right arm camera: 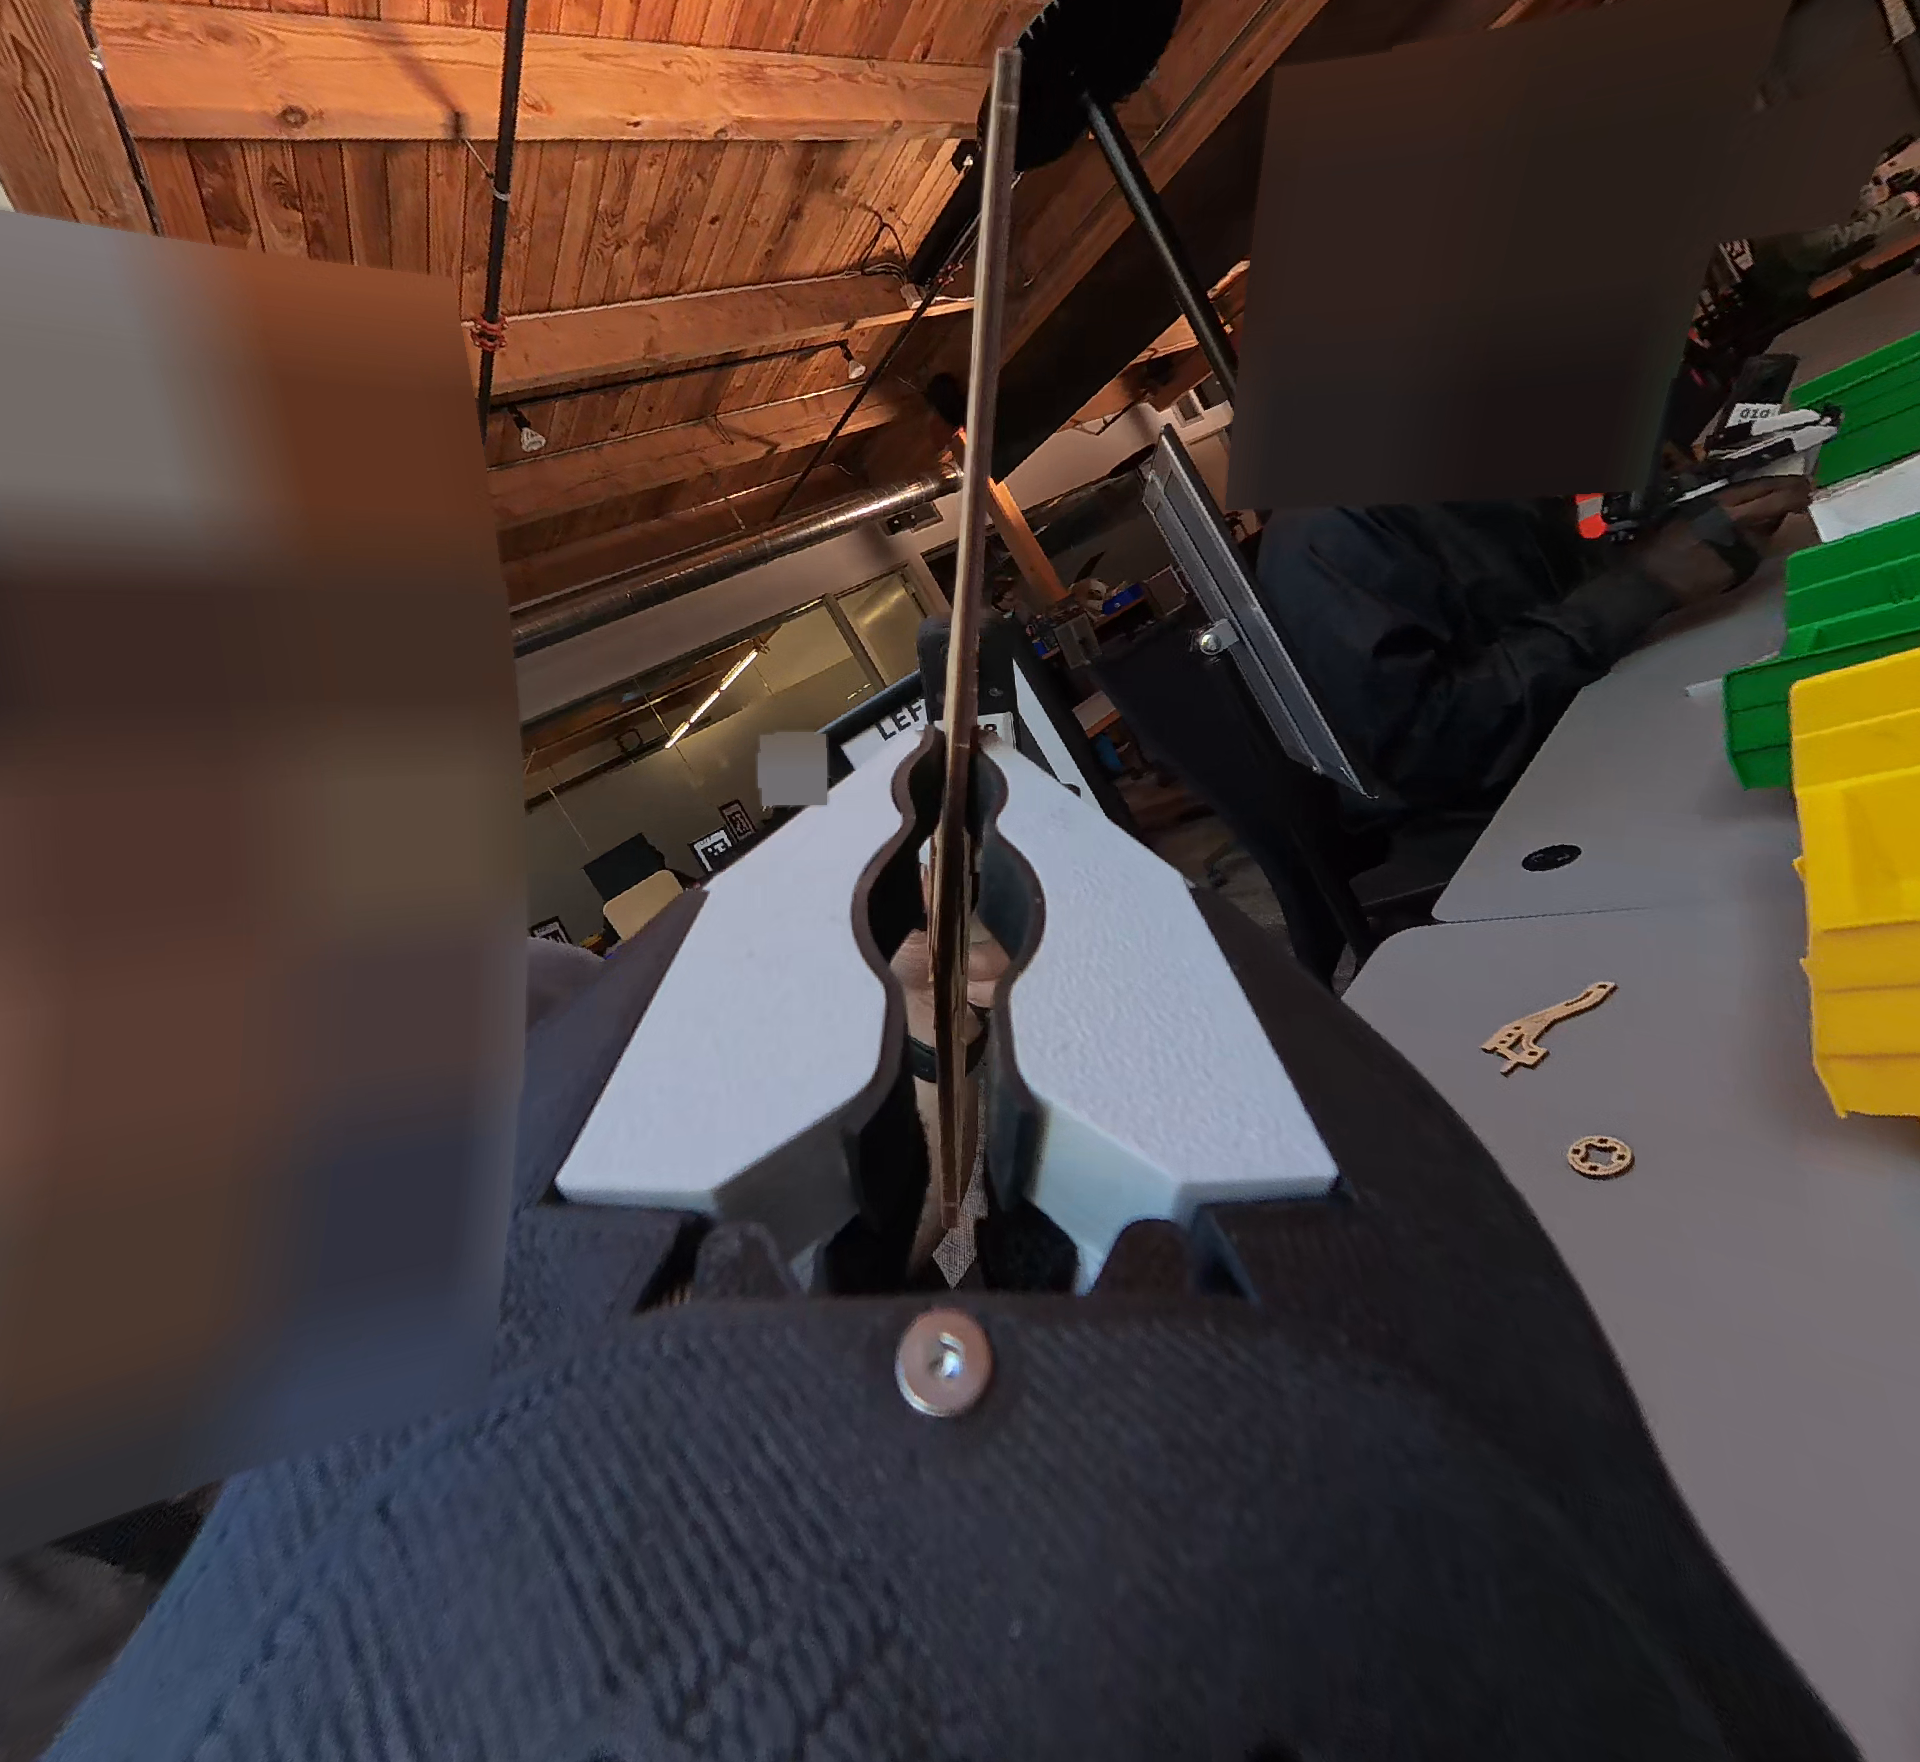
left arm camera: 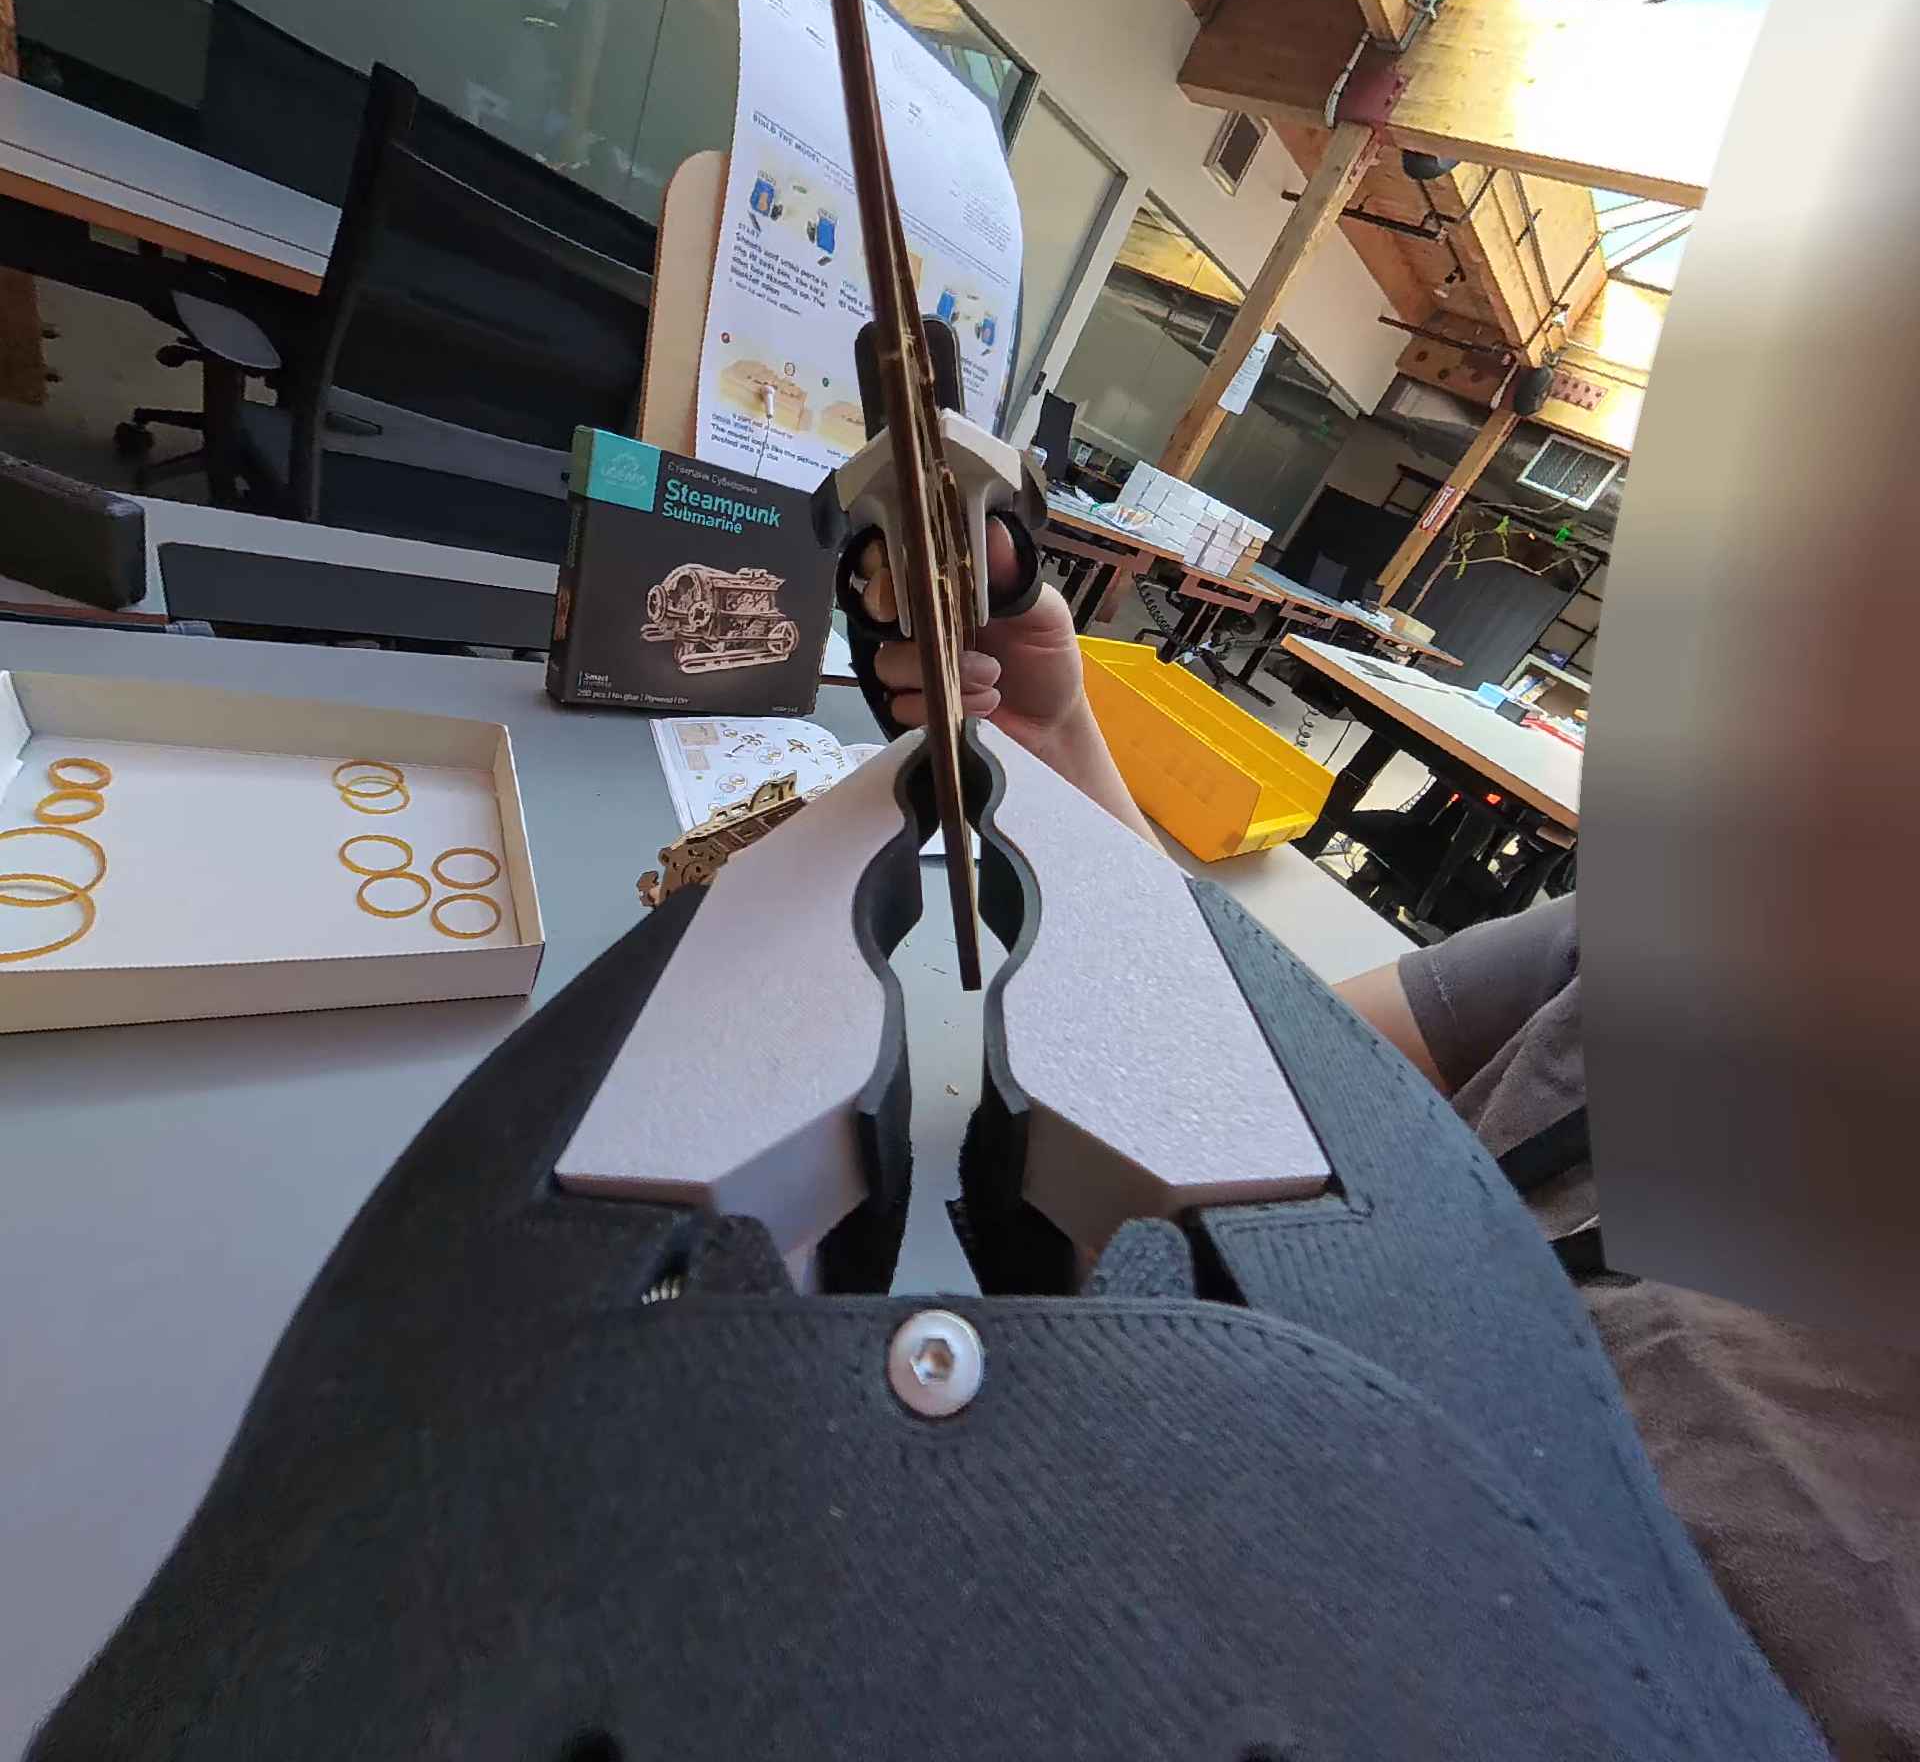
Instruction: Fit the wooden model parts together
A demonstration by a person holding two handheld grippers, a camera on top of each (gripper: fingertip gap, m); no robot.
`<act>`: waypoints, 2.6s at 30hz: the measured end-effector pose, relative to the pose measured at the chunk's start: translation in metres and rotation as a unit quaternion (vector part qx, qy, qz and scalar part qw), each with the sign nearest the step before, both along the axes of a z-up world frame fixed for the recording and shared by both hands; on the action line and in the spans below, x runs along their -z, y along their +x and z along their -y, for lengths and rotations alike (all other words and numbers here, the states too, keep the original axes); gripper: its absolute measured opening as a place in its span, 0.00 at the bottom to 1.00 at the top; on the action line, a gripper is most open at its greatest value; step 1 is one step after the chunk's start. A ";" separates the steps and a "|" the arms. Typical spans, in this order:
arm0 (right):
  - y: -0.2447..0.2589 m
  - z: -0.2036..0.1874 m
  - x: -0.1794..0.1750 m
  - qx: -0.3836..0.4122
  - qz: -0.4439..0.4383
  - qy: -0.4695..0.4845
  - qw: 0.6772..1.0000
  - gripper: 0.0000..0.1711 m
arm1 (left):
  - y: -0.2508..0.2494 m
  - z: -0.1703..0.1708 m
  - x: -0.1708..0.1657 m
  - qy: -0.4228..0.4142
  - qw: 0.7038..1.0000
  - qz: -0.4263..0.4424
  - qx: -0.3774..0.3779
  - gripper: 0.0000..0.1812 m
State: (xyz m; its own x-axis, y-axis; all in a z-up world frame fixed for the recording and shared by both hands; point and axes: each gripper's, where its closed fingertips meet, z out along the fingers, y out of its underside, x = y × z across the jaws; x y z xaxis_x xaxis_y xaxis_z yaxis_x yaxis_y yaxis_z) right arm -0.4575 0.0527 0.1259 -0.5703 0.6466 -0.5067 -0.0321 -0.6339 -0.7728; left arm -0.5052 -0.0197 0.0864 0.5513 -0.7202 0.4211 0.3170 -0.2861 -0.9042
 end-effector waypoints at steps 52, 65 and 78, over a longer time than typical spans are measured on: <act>-0.006 -0.009 0.008 0.007 0.008 -0.018 1.000 0.00 | -0.013 -0.011 -0.002 -0.018 1.000 0.002 -0.002 0.00; -0.005 -0.020 0.015 0.017 0.016 -0.025 0.999 0.00 | -0.014 -0.023 0.001 -0.017 1.000 0.009 -0.001 0.00; -0.008 -0.017 0.019 0.011 0.022 -0.017 1.000 0.00 | -0.016 -0.020 0.005 -0.011 1.000 0.010 0.000 0.00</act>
State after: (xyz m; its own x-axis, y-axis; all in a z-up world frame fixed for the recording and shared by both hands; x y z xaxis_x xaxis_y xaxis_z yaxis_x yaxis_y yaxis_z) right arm -0.4651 0.0696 0.1073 -0.5324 0.6406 -0.5534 -0.0128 -0.6598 -0.7514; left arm -0.5213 0.0007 0.0810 0.5424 -0.7108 0.4478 0.3347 -0.3060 -0.8912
